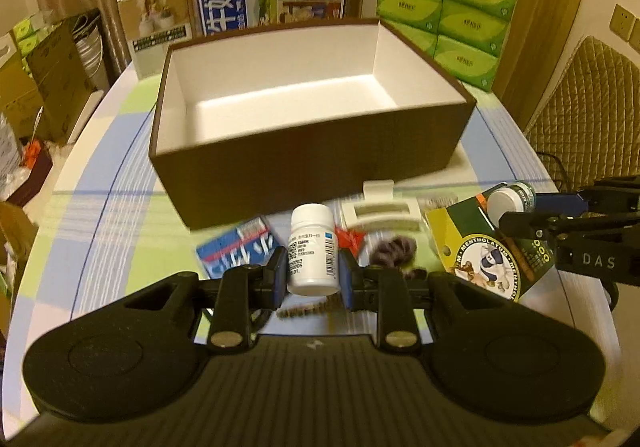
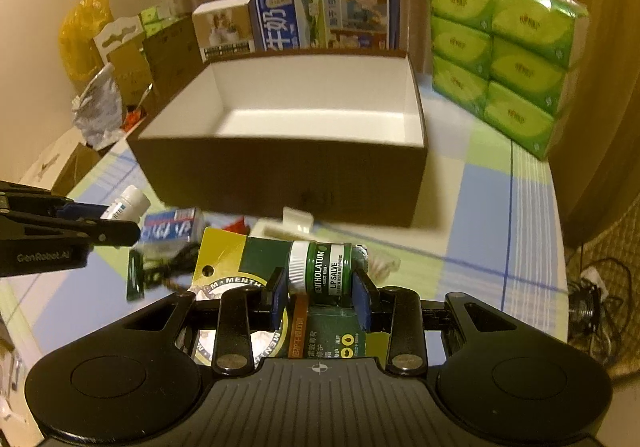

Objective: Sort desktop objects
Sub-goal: 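Carry the pill bottle and Mentholatum card into the box with both grippers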

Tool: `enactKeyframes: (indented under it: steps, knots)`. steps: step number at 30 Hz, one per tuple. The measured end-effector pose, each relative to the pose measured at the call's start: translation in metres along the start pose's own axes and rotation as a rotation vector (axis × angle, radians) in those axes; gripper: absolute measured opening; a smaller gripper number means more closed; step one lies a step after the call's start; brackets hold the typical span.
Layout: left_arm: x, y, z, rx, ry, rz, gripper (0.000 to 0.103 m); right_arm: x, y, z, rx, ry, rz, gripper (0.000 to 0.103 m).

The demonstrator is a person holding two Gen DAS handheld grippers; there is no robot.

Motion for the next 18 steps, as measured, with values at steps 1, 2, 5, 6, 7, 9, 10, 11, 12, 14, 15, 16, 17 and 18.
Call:
enactKeyframes:
  steps: [1,2,5,6,7,9,10,11,12,14,15,16,17,18]
  knots:
    - [-0.005,0.002,0.001,0.003,-0.005,0.001,0.022,-0.005,0.000,0.002,0.001,-0.004,0.002,0.032]
    - [-0.011,0.004,0.003,0.006,-0.011,0.002,0.022,-0.011,0.001,0.004,0.002,-0.009,0.004,0.032]
    - [-0.026,0.011,0.006,0.008,-0.030,0.002,0.022,-0.029,0.005,0.010,0.003,-0.030,0.005,0.032]
    - [-0.031,0.013,0.007,0.009,-0.037,0.004,0.022,-0.037,0.006,0.012,0.004,-0.038,0.004,0.032]
    - [-0.035,0.016,0.009,0.010,-0.043,0.006,0.022,-0.043,0.008,0.014,0.005,-0.044,0.004,0.032]
    - [-0.047,0.022,0.012,0.009,-0.054,0.004,0.022,-0.058,0.010,0.020,0.005,-0.057,0.004,0.032]
    - [-0.052,0.025,0.014,0.010,-0.058,0.003,0.022,-0.065,0.011,0.023,0.006,-0.062,0.003,0.032]
    - [-0.058,0.028,0.016,0.010,-0.064,0.002,0.022,-0.072,0.013,0.027,0.008,-0.069,0.001,0.032]
    - [-0.065,0.032,0.018,0.010,-0.070,0.002,0.022,-0.079,0.014,0.031,0.010,-0.075,-0.001,0.032]
    - [-0.076,0.038,0.021,0.005,-0.081,0.002,0.022,-0.092,0.015,0.037,0.016,-0.086,-0.004,0.032]
    - [-0.082,0.041,0.023,0.003,-0.087,0.000,0.022,-0.098,0.015,0.041,0.018,-0.091,-0.003,0.032]
    - [-0.089,0.044,0.026,0.002,-0.091,0.000,0.022,-0.105,0.016,0.046,0.020,-0.096,-0.002,0.032]
    - [-0.096,0.047,0.029,-0.001,-0.098,0.001,0.022,-0.112,0.015,0.050,0.024,-0.099,-0.001,0.032]
    - [-0.101,0.050,0.031,-0.005,-0.102,0.000,0.022,-0.118,0.015,0.054,0.027,-0.102,-0.001,0.032]
Point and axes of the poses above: each gripper's, at about its wrist camera, not at the fingertips, and z roughly the way its jaws point, y to its left, x to its underside, the point moved 10 cm from there along z, roughly the way its jaws point, and after that the axes turned 5 degrees about x, right-handed, at the moved point
